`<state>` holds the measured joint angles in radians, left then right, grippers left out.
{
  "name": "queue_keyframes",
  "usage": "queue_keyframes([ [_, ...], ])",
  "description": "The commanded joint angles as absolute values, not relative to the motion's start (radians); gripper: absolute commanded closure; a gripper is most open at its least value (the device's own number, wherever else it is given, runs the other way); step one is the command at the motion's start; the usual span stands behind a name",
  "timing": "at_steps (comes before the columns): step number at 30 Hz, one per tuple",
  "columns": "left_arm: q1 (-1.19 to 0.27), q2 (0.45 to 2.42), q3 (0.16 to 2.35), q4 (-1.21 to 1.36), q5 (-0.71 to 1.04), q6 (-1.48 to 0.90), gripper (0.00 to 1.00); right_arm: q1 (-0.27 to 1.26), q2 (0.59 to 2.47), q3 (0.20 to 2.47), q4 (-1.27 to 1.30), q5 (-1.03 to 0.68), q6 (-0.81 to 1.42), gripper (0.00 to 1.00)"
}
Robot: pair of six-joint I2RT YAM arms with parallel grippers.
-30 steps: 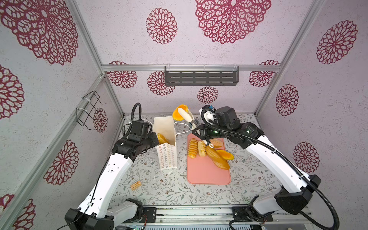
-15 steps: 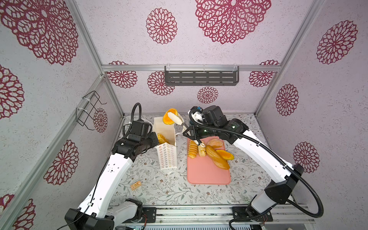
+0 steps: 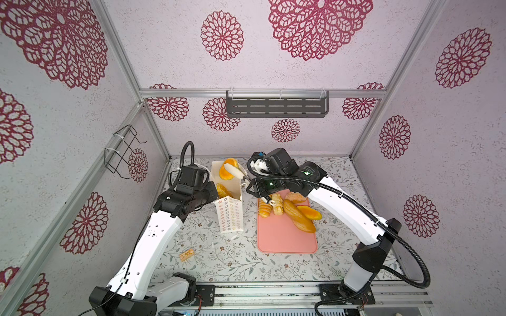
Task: Place the fake bread into the paper bag
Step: 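Open the tongs over the bag to drop the yellow bun inside, then move the empty tongs back over the pink tray with the right gripper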
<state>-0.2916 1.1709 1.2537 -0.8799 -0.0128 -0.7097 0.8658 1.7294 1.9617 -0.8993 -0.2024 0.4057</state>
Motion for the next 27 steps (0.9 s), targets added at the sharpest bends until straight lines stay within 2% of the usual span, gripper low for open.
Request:
queue_keyframes([
  [1,-0.287,1.15,1.249,-0.879,-0.018,-0.72,1.0,0.871,1.706,2.011,-0.88,-0.179,0.381,0.63],
  [10,-0.285,1.149,1.247,-0.881,-0.021,-0.72,1.0,0.871,1.706,2.023,-0.88,-0.167,0.379,0.56],
  [22,-0.287,1.146,1.255,-0.892,-0.025,-0.713,1.0,0.842,1.623,2.017,-0.9,-0.021,0.385,0.6],
  [27,-0.287,1.145,1.255,-0.897,-0.025,-0.709,0.99,0.785,1.531,1.932,-0.889,0.01,0.391,0.6],
])
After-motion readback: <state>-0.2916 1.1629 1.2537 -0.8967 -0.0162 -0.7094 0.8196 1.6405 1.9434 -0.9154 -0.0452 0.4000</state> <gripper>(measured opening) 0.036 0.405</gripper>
